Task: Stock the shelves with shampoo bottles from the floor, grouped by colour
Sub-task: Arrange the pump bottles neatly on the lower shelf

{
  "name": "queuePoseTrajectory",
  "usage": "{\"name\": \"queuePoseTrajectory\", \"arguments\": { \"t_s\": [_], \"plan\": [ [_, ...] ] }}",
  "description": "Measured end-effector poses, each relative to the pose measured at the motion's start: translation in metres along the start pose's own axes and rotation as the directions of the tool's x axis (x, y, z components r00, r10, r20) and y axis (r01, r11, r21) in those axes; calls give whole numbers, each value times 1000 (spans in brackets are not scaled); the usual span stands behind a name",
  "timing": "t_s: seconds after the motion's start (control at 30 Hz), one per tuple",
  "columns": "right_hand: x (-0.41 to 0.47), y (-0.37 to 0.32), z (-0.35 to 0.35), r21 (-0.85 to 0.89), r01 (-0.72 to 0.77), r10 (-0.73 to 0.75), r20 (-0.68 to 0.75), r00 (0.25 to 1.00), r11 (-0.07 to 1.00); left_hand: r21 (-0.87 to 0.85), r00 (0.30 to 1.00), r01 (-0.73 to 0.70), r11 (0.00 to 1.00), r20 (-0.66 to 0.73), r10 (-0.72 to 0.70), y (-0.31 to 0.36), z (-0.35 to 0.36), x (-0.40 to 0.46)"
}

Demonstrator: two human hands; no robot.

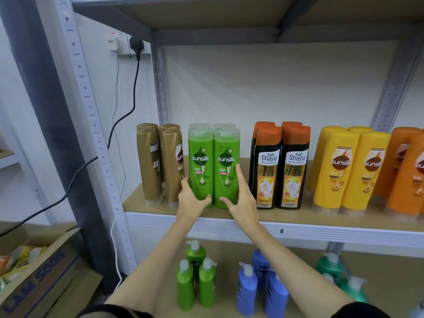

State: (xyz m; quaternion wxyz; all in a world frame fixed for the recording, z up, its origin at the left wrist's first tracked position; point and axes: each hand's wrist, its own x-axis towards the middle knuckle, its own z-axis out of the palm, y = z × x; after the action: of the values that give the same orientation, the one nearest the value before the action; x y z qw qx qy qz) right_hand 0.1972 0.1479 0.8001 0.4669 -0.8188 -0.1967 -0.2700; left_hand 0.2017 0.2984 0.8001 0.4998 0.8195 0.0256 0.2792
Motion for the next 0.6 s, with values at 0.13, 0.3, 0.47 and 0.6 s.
{"name": "queuePoseTrajectory", "arguments": {
  "t_s": [0.13, 0.3, 0.47, 0.6],
  "plan": [
    [-1, -1, -4, -2, 19, -19, 20, 1000, 1000, 8, 1000, 2, 1000, 3, -3, 3, -1, -4],
    [-2, 2, -4, -158, 128, -151, -149, 977, 979, 53, 999, -34, 998, -3, 34, 3, -13, -21],
    [-3, -21, 14, -137, 359, -381, -211, 900, 923, 42, 966, -85, 995, -242, 93, -1, -41, -35],
    [-14, -45, 41, 110, 281, -285, 26, 958, 954, 111, 933, -65, 992, -347, 100, -6, -65, -39]
  ]
}}
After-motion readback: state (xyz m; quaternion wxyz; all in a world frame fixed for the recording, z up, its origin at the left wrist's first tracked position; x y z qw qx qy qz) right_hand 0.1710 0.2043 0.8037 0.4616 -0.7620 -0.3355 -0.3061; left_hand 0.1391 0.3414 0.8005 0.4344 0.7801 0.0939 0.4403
